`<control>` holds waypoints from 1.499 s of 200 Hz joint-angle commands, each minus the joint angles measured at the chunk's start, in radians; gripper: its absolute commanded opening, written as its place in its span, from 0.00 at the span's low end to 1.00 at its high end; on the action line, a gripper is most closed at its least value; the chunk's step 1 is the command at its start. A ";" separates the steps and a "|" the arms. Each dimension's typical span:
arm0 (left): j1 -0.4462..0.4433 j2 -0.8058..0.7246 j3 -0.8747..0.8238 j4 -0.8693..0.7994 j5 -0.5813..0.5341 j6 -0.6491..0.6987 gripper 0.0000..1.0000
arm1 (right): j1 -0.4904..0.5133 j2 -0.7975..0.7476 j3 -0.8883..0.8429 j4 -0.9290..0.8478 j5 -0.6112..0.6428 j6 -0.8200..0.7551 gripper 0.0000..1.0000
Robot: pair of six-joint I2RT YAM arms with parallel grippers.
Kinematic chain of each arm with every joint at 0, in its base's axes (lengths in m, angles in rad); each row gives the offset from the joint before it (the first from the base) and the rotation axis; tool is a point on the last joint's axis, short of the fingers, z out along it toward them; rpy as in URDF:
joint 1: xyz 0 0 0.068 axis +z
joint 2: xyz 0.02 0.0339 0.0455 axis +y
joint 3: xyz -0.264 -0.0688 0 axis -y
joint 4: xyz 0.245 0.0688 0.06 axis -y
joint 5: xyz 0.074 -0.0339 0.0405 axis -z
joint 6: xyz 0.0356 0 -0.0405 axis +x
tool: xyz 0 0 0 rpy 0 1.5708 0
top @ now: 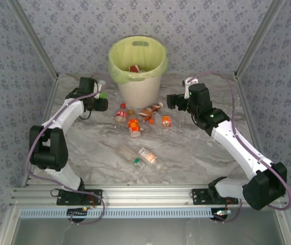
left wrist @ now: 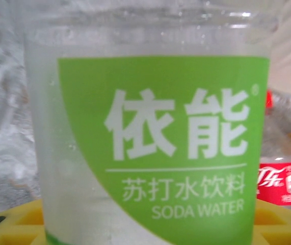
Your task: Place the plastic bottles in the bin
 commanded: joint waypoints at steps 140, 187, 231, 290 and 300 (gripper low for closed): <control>-0.090 -0.095 0.447 0.245 0.050 -0.259 0.52 | 0.034 -0.057 0.010 0.006 0.004 0.018 1.00; -0.143 0.108 0.660 0.208 0.124 -0.111 0.52 | 0.039 -0.094 0.003 -0.014 0.011 0.024 1.00; -0.176 0.323 0.962 0.012 0.071 0.016 0.51 | 0.044 -0.131 -0.020 -0.030 0.026 0.035 1.00; -0.196 0.716 1.564 -0.375 -0.010 0.202 0.53 | 0.044 -0.153 -0.019 -0.062 0.042 0.028 1.00; -0.197 0.720 1.551 -0.356 -0.026 0.217 0.53 | 0.043 -0.152 -0.021 -0.060 0.045 0.029 1.00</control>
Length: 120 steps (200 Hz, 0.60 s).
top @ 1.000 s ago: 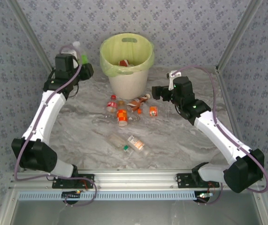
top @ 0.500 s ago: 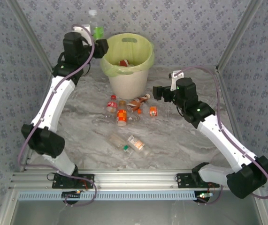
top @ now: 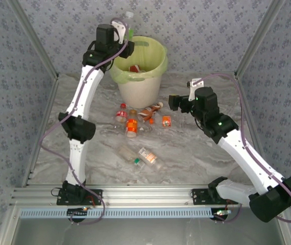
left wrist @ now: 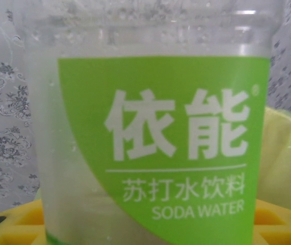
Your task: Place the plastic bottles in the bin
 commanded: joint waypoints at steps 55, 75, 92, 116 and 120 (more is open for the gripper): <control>-0.009 0.026 -0.048 -0.054 -0.092 0.106 0.87 | 0.006 0.001 0.000 -0.024 0.034 0.012 1.00; -0.007 -0.013 -0.074 -0.050 -0.045 0.087 0.91 | 0.005 0.014 0.001 -0.028 0.034 0.011 1.00; -0.007 -0.046 -0.073 -0.060 0.005 0.056 0.94 | 0.007 0.030 0.001 -0.028 0.033 0.011 1.00; -0.007 -0.096 -0.075 -0.071 0.103 0.003 0.98 | 0.006 0.057 0.003 -0.023 0.025 0.011 1.00; -0.007 -0.105 -0.075 -0.073 0.120 -0.004 0.99 | 0.006 0.061 0.004 -0.024 0.023 0.009 1.00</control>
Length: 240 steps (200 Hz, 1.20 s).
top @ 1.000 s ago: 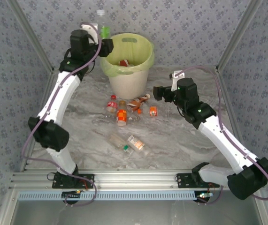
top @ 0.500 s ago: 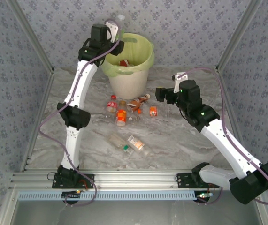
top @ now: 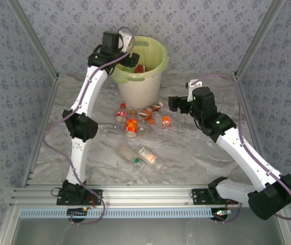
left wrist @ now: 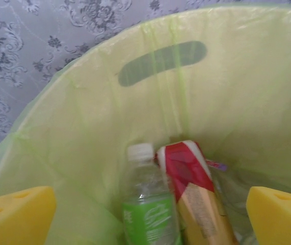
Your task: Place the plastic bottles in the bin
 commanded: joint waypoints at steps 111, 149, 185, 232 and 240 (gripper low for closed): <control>-0.007 -0.481 -0.415 0.150 0.251 -0.120 0.99 | -0.040 0.185 -0.036 -0.011 -0.083 -0.150 1.00; -0.007 -0.605 -0.623 0.315 0.175 -0.229 0.99 | -0.068 0.293 -0.016 -0.040 -0.158 -0.227 1.00; -0.007 -0.781 -0.973 0.560 0.098 -0.321 0.99 | -0.105 0.373 -0.004 -0.076 -0.312 -0.371 1.00; -0.005 -0.957 -1.215 0.607 -0.003 -0.372 0.99 | -0.119 0.513 0.117 -0.221 -0.349 -0.475 0.96; -0.005 -0.987 -1.246 0.604 -0.024 -0.377 0.99 | -0.112 0.525 0.119 -0.217 -0.336 -0.505 0.96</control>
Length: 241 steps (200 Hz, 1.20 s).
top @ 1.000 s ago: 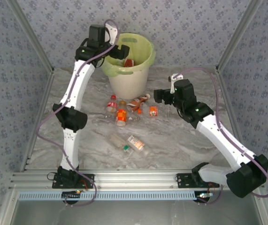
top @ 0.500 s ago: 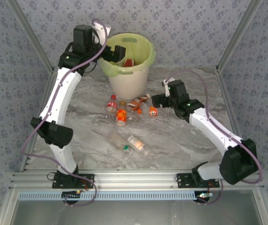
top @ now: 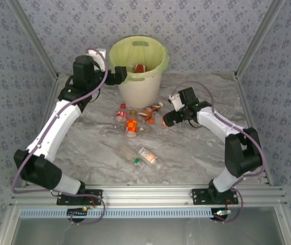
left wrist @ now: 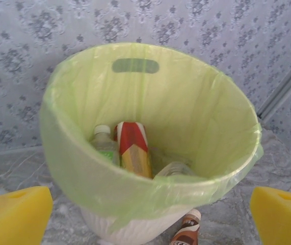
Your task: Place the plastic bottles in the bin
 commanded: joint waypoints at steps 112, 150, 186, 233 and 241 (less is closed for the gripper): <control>0.157 -0.417 -0.420 -0.114 -0.257 -0.281 0.99 | 0.060 0.288 0.302 -0.312 0.044 -0.640 0.96; 0.205 -0.480 -0.485 -0.150 -0.257 -0.308 0.99 | 0.082 0.402 0.372 -0.353 0.110 -0.732 0.93; 0.215 -0.487 -0.489 -0.163 -0.265 -0.297 1.00 | 0.076 0.458 0.406 -0.401 0.114 -0.743 0.88; 0.221 -0.464 -0.496 -0.157 -0.257 -0.302 1.00 | 0.080 0.429 0.345 -0.374 0.106 -0.711 0.70; 0.223 -0.461 -0.497 -0.157 -0.256 -0.304 0.99 | 0.082 0.418 0.333 -0.364 0.107 -0.708 0.69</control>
